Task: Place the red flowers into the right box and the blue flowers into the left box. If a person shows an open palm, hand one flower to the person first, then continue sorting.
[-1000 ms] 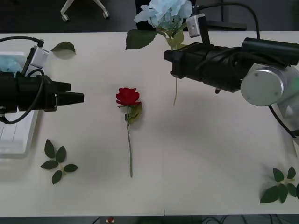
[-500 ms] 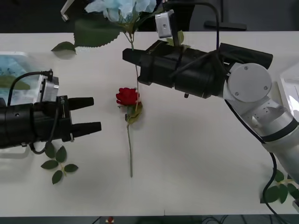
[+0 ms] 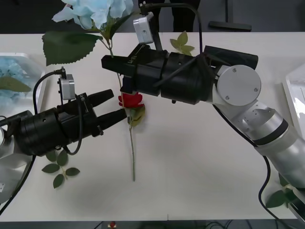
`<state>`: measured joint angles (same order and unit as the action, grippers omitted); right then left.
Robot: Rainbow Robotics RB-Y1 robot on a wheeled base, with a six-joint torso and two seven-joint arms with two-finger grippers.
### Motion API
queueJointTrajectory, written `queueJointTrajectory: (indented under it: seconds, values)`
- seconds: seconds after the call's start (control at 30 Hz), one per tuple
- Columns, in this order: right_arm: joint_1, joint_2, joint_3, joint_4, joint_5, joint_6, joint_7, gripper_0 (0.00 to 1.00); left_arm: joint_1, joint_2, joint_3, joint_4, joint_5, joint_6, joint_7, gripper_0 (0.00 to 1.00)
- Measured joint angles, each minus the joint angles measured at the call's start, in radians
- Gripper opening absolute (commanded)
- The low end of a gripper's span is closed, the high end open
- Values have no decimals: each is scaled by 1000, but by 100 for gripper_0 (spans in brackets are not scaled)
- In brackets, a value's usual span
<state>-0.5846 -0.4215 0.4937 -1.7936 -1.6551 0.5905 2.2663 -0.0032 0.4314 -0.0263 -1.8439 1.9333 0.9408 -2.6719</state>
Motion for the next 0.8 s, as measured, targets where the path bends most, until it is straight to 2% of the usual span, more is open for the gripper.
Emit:
queueJointTrajectory:
  seconds: [0.2, 0.23, 0.3, 0.33, 0.37, 0.8]
  values:
    - [-16, 12, 23, 0, -40, -1, 8, 0, -17, -4, -48, 0, -11, -53, 0, 100]
    - [-16, 12, 26, 0, -40, -1, 16, 0, -23, -4, -54, 0, -11, -67, 0, 97]
    - [-16, 12, 26, 0, -40, -1, 32, 0, -36, -5, -68, 0, -11, -95, 0, 56]
    - [-16, 12, 26, 0, -40, -1, 33, 0, -42, -5, -73, 0, -11, -103, 0, 15]
    - [-16, 12, 26, 0, -40, -1, 33, 0, -48, -5, -77, 0, -11, -107, 0, 0]
    - [-16, 12, 26, 0, -40, -2, 33, 0, -65, -17, -78, 0, -43, -109, 0, 0]
